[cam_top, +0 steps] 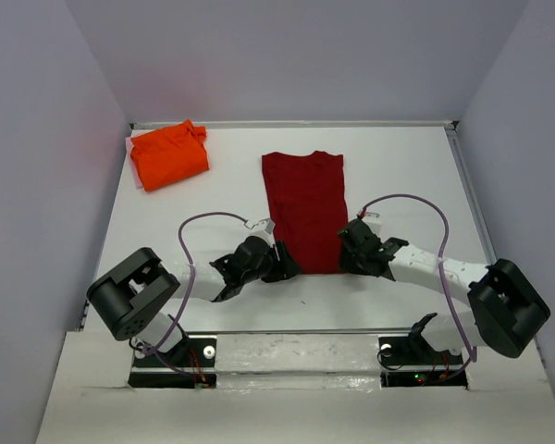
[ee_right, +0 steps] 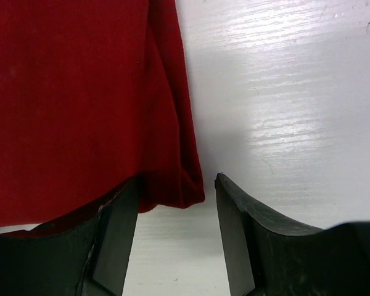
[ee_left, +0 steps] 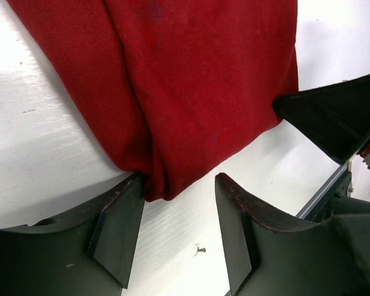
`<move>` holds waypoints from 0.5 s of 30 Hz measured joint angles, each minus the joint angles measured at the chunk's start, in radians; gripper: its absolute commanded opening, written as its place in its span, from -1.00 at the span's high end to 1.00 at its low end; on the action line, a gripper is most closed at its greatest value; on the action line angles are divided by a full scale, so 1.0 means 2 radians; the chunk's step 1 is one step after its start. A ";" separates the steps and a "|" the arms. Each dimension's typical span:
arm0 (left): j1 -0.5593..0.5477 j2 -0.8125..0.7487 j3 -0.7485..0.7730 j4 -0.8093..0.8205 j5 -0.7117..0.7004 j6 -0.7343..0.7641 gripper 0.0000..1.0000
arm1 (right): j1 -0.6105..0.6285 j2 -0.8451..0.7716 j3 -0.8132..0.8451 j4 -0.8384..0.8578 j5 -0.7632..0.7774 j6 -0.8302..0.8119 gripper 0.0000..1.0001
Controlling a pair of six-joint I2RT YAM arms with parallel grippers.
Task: Fold and stack the t-shirts
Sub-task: Grab one side of the 2/3 rectangular tshirt with both arms
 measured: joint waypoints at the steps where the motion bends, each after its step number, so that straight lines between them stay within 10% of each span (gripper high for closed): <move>1: 0.000 0.000 0.000 0.000 0.000 0.000 -0.24 | 0.000 0.003 0.000 0.003 0.000 0.000 -0.15; 10: 0.000 0.000 0.002 -0.006 -0.001 0.003 -0.15 | 0.000 0.019 0.000 0.014 -0.006 0.000 0.06; 15: -0.001 0.001 0.008 -0.020 -0.004 0.003 0.04 | 0.000 0.021 0.000 0.025 -0.016 0.004 0.49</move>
